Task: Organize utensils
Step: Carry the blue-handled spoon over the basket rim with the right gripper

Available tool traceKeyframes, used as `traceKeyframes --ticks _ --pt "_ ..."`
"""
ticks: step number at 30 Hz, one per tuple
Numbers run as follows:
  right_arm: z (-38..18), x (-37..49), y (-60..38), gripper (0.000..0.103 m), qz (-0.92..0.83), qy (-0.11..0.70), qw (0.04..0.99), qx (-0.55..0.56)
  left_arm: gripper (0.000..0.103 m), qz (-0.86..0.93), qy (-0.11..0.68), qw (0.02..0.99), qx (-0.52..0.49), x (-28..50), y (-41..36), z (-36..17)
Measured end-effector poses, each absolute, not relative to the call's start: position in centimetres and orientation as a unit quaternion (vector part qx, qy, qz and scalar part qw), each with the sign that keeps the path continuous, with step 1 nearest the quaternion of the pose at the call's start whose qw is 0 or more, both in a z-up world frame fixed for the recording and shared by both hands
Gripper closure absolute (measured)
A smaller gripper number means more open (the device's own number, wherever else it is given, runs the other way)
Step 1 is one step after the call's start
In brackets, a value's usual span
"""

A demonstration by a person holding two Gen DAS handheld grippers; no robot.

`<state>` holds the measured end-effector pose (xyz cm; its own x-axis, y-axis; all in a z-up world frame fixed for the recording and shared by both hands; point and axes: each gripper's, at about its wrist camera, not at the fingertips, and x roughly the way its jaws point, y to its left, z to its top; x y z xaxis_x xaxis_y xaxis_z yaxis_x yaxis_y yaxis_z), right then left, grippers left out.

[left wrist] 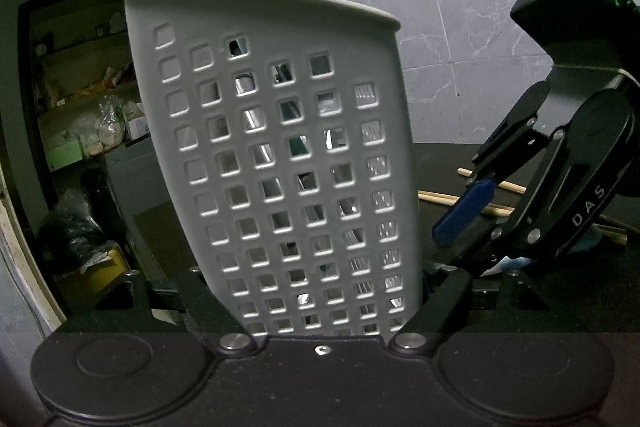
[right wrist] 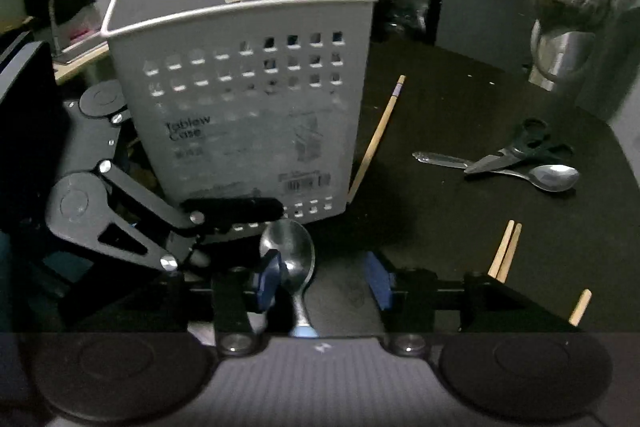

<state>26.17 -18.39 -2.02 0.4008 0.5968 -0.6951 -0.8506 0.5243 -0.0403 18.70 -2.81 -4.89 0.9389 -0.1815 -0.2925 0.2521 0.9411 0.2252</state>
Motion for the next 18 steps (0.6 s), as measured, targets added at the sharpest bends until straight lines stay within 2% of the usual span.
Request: traceKeyframes --ticks 3,7,9,10,13,15,18 --pt "-2.2 26.7 -18.8 0.047 0.476 0.315 0.797 -0.195 0.023 -0.110 0.136 0.976 0.131 18.9 -2.9 -4.8" --pt "-2.4 27.7 -18.4 0.035 0.527 0.305 0.763 -0.217 0.023 -0.109 0.138 0.975 0.133 19.1 -3.0 -4.7" --pt "-2.5 28.1 -18.1 0.034 0.549 0.297 0.748 -0.226 0.023 -0.108 0.138 0.975 0.133 19.2 -3.0 -4.7" --pt "-2.5 28.2 -18.0 0.036 0.559 0.295 0.740 -0.230 0.023 -0.108 0.138 0.975 0.133 19.2 -3.1 -4.7" --pt "-2.4 28.1 -17.7 0.063 0.579 0.283 0.725 -0.242 0.023 -0.108 0.138 0.975 0.133 19.1 -3.2 -4.6" --pt "-2.3 27.6 -17.1 0.068 0.585 0.280 0.719 -0.249 0.023 -0.108 0.138 0.975 0.133 19.1 -3.2 -4.6" --pt "-2.2 27.1 -16.9 0.069 0.578 0.279 0.724 -0.254 0.023 -0.108 0.138 0.975 0.133 19.1 -3.2 -4.6"
